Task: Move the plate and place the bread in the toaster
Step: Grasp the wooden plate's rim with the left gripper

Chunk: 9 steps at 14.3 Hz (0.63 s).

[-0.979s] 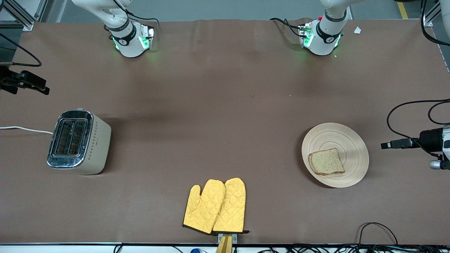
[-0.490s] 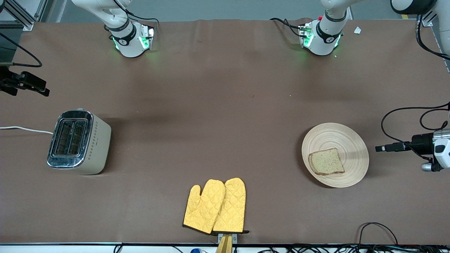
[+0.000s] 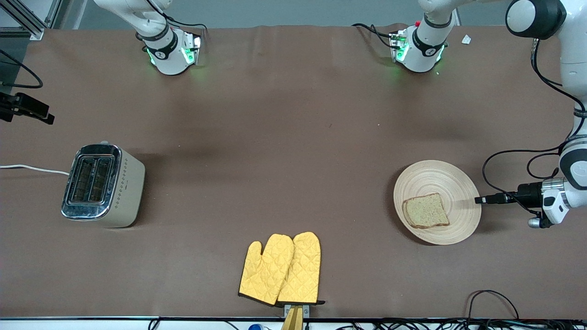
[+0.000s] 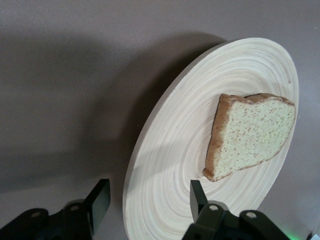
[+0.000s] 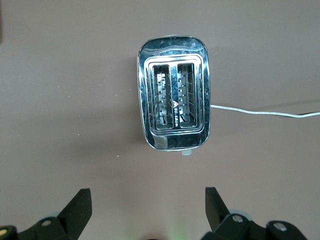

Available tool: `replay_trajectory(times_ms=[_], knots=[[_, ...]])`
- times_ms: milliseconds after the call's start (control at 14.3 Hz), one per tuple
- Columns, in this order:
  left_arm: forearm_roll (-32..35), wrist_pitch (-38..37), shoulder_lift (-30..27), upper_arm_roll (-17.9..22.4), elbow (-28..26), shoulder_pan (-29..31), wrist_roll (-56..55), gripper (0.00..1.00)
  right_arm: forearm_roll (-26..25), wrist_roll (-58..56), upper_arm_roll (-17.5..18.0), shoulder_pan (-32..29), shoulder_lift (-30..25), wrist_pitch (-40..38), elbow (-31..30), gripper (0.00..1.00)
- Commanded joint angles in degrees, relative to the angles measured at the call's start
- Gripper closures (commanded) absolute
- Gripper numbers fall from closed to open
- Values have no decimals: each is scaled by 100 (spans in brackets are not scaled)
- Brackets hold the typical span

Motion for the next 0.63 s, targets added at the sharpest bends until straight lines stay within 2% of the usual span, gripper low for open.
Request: replay_trajectory(times_ms=[0,70,210,280,420,560], knots=[[-296,170,206,-8,101,-13,333,31,26,-19,62,-87,-135,41,-70,0],[-341,170,215,-8,101,-13,378,32,26,-19,62,-87,-135,32,-70,0],[-420,179,224,-8,93,-13,387,41,26,-19,62,-78,-126,67,-70,0],[-438,170,224,-8,93,-5,413,54,26,-19,62,-86,-126,110,-87,0],[-456,170,224,-8,101,-13,650,74,26,-27,62,-95,-117,137,-87,0],[-482,170,277,-8,93,-13,677,85,26,-27,62,-139,-117,137,-87,0]])
